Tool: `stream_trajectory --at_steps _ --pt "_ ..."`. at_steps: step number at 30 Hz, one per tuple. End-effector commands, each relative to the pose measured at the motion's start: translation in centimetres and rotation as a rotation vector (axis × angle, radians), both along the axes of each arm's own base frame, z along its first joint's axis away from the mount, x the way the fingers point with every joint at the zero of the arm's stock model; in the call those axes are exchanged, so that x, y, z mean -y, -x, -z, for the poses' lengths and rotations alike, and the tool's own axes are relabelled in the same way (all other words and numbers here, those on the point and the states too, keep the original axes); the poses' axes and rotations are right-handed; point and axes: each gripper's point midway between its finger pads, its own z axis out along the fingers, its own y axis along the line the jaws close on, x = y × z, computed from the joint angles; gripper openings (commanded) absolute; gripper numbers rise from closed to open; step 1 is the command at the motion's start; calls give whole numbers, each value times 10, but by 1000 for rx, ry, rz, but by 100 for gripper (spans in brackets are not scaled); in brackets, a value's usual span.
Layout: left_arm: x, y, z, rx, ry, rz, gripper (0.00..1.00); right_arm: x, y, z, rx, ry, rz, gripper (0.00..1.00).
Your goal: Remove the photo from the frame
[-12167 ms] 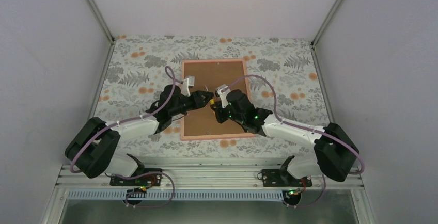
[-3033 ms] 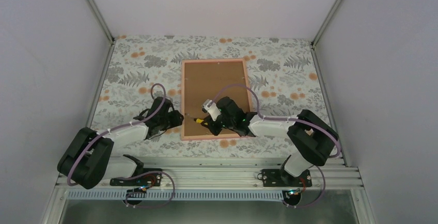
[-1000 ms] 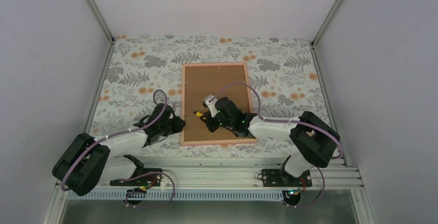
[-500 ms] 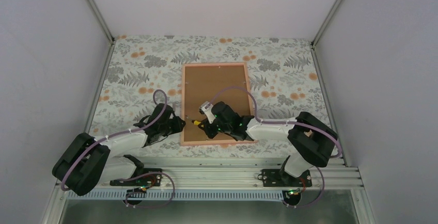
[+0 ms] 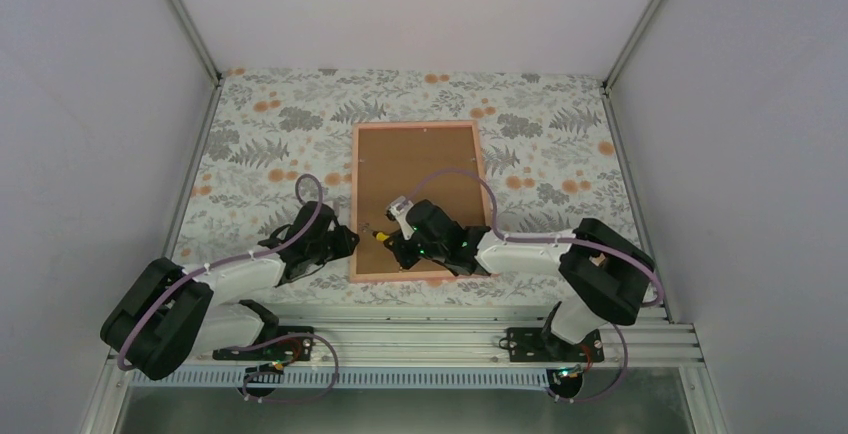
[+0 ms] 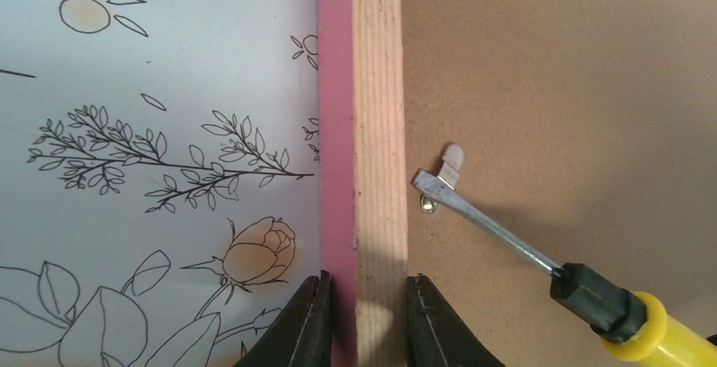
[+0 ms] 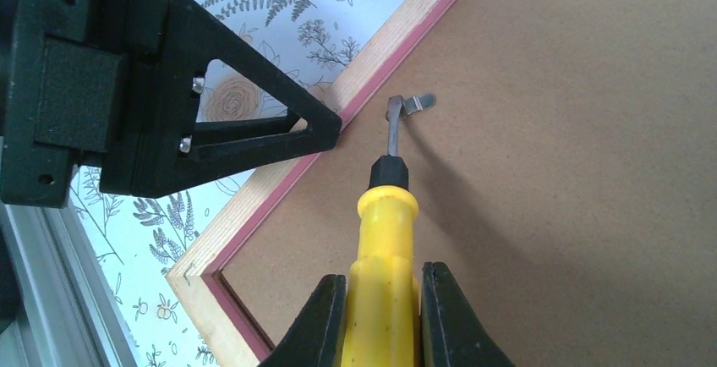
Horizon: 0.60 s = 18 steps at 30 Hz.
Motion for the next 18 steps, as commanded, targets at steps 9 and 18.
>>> stream_trajectory --at_steps 9,18 --pt "-15 37 33 -172 -64 2 14 13 -13 -16 40 -12 98 4" --pt "-30 -12 2 -40 -248 -23 54 25 -42 -37 128 -27 166 4"
